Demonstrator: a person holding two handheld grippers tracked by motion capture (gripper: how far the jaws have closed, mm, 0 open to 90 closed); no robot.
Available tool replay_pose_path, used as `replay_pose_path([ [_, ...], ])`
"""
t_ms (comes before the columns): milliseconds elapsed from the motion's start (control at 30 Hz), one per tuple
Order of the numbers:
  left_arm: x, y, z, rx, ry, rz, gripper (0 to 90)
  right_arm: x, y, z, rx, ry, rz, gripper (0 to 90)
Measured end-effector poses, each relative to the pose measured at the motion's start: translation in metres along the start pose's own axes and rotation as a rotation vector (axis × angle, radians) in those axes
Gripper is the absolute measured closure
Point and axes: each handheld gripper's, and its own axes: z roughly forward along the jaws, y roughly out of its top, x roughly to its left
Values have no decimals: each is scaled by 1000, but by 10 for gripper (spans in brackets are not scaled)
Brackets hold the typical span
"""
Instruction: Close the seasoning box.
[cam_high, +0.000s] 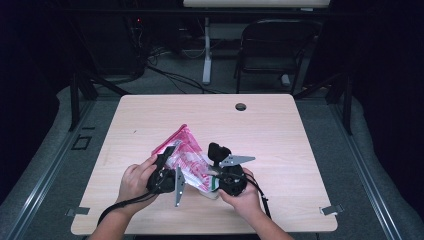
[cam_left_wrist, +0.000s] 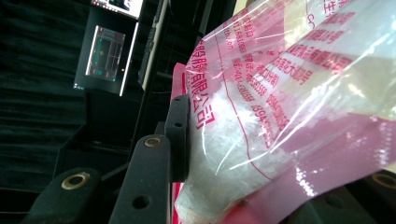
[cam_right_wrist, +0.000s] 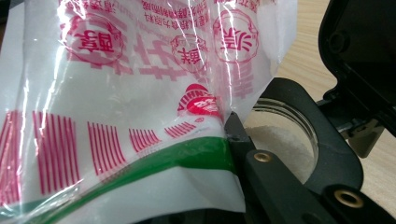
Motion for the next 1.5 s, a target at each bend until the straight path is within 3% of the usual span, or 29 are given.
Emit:
replay_pose_path([
  [433, 1, -7, 4, 4, -41, -60, 704, 1, 2, -2, -6, -1, -6, 894],
  [733, 1, -10, 6, 10, -58, -80, 706, 1, 3, -3, -12, -2, -3, 893],
  [800, 0, -11, 7, 2, -64, -101, 706, 1, 3, -3, -12, 1, -5, 893],
  [1167, 0, -14, 9, 13, -82, -106, 709, 1, 4, -5, -18, 0, -5, 891],
  [1500, -2, -19, 14, 11, -117, -159, 710, 1, 4, -5, -22, 0, -5, 889],
])
